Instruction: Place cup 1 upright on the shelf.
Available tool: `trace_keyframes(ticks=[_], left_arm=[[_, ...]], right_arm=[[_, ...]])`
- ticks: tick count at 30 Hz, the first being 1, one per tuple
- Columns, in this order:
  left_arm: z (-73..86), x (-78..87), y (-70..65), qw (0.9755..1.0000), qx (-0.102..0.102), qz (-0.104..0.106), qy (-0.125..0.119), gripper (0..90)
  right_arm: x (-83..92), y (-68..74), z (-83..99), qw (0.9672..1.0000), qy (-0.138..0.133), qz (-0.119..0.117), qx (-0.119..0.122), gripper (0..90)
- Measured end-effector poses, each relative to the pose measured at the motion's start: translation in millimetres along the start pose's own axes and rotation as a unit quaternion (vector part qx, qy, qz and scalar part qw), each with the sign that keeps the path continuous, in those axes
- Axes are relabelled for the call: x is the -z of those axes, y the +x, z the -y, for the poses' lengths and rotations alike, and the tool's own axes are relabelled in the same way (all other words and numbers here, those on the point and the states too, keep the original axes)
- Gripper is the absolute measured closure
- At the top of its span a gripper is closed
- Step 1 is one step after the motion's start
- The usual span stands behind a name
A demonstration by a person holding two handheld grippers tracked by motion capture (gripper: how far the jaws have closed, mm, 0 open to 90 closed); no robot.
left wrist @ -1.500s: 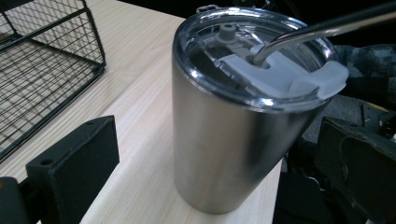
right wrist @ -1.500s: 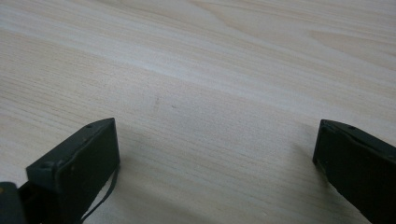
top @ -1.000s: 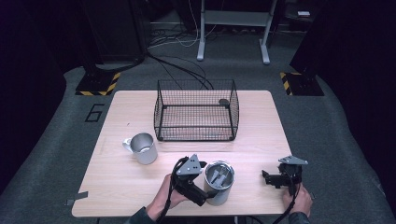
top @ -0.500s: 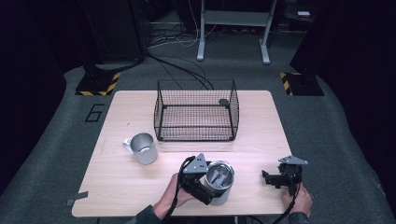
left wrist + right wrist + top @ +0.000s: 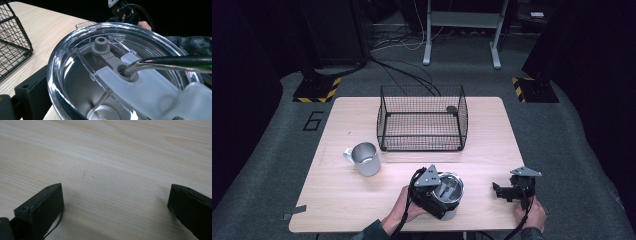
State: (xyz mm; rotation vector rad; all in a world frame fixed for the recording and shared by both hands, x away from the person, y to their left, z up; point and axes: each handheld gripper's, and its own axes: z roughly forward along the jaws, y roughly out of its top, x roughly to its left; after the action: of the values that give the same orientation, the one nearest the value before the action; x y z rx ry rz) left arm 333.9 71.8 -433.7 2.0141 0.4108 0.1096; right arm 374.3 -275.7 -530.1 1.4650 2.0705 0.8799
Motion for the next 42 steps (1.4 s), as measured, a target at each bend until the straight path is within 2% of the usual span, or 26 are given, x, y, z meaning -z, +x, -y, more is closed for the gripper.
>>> trace_keyframes(ticks=[5, 8, 15, 20, 27, 36, 37, 42], left_arm=[[-0.6, 0.9, -3.4, 0.9998, -0.013, -0.015, -0.004, 1.9], [-1.4, 2.3, -5.0, 0.9994, -0.027, -0.019, -0.003, 3.0], [-1.2, 3.2, -7.4, 0.9989, -0.044, -0.011, -0.005, 3.6], [-1.8, 4.1, -10.0, 0.9987, -0.047, -0.020, -0.009, 3.7], [-7.6, 13.1, -5.7, 0.9984, -0.046, -0.029, -0.018, 3.7], [-9.5, 15.9, -4.3, 0.9983, -0.046, -0.030, -0.017, 3.7], [-14.6, 24.2, 1.2, 0.9977, -0.046, -0.045, -0.022, 3.7], [-16.6, 29.2, 5.9, 0.9972, -0.047, -0.052, -0.026, 3.7]], right_arm=[[0.0, 0.0, 0.0, 1.0000, 0.000, 0.000, 0.000, 0.0], [0.0, 0.0, 0.0, 1.0000, 0.000, 0.000, 0.000, 0.0], [0.0, 0.0, 0.0, 1.0000, 0.000, 0.000, 0.000, 0.0], [0.0, -0.1, 0.0, 1.0000, 0.000, 0.000, 0.001, 0.0], [0.0, -0.1, 0.0, 1.0000, 0.000, 0.000, 0.000, 0.0], [0.0, -0.1, 0.0, 1.0000, 0.000, 0.000, 0.000, 0.0], [0.0, -0.1, 0.0, 1.0000, 0.000, 0.000, 0.000, 0.0], [0.0, -0.1, 0.0, 1.0000, 0.000, 0.000, 0.000, 0.0]])
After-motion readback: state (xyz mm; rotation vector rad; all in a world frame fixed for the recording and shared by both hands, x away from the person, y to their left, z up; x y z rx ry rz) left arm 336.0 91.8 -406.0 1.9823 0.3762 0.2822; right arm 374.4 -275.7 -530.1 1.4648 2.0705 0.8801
